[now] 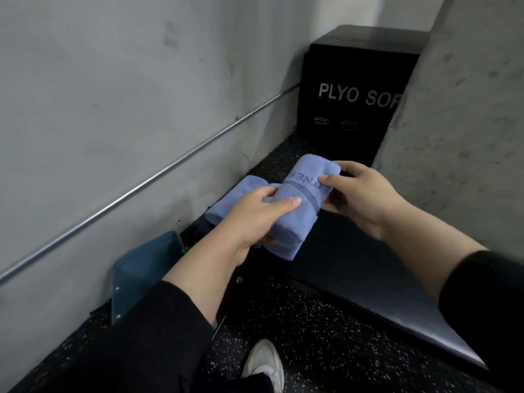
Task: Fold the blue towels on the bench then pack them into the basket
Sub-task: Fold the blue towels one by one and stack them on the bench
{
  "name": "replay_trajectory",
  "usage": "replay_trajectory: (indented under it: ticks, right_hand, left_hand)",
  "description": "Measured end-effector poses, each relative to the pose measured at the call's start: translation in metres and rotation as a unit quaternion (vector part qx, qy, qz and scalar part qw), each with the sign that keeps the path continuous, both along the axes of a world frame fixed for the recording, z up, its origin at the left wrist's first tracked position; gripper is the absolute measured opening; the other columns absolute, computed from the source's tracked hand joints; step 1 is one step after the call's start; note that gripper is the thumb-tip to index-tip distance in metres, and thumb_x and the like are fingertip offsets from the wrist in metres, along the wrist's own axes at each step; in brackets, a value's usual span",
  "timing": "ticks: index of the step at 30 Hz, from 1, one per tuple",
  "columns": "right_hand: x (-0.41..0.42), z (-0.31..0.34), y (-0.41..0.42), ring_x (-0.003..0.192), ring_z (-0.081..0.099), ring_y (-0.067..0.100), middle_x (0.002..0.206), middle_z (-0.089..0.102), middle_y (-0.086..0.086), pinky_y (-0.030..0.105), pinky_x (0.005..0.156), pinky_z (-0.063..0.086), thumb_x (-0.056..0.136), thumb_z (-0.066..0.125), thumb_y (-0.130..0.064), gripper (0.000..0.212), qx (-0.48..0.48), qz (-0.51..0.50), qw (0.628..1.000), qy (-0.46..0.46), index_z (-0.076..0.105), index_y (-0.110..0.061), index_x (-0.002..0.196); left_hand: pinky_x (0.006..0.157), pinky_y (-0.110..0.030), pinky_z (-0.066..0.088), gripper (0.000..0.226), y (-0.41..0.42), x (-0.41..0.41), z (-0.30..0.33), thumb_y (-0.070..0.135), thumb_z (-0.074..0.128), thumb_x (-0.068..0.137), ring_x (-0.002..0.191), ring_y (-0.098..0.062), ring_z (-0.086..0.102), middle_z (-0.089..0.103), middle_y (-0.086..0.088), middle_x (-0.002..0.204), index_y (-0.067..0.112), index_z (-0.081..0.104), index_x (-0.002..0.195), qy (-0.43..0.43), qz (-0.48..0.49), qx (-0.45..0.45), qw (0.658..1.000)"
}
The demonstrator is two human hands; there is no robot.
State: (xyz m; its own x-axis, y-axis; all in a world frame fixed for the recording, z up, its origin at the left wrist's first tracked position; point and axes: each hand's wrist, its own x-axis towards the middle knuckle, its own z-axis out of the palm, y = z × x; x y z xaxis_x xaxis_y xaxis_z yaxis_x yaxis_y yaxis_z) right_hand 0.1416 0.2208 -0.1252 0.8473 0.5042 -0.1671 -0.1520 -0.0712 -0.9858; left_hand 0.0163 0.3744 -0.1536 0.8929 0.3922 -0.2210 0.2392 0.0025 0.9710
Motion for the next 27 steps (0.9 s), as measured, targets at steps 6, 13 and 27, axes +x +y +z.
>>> replay_trajectory:
  ticks: [6,13,27]
  right_hand:
    - [0.015,0.009,0.098,0.068,0.063,0.019,0.085,0.064,0.011,0.031,0.06,0.052,0.09,0.073,-0.015,0.023,-0.133,0.042,0.985,-0.104,0.068,-0.005,0.11]
    - [0.041,-0.024,0.157,0.073,0.061,0.024,0.088,0.07,0.024,0.043,0.073,0.056,0.088,0.071,-0.018,0.028,-0.266,0.075,0.942,-0.191,0.069,0.006,0.102]
    - [0.054,-0.064,0.172,0.128,0.048,0.029,0.142,0.05,0.003,0.054,0.102,0.034,0.097,0.053,-0.036,0.043,-0.436,0.158,0.793,-0.396,0.052,-0.035,0.14]
  left_hand:
    - [0.076,-0.035,0.058,0.046,0.07,-0.008,-0.023,0.019,0.073,0.089,0.098,-0.021,0.07,0.07,-0.011,0.12,0.023,0.057,0.132,-0.086,0.186,-0.106,0.973]
    - [0.082,-0.036,0.056,0.013,0.101,0.003,-0.06,0.024,0.07,0.093,0.091,-0.017,0.069,0.07,0.006,0.094,0.033,0.062,0.096,-0.09,0.282,0.107,0.949]
    - [0.115,-0.051,0.035,0.056,0.114,0.015,-0.092,0.046,0.047,0.102,0.143,-0.026,0.04,0.04,-0.002,0.158,0.031,0.036,0.155,0.079,0.132,0.294,0.943]
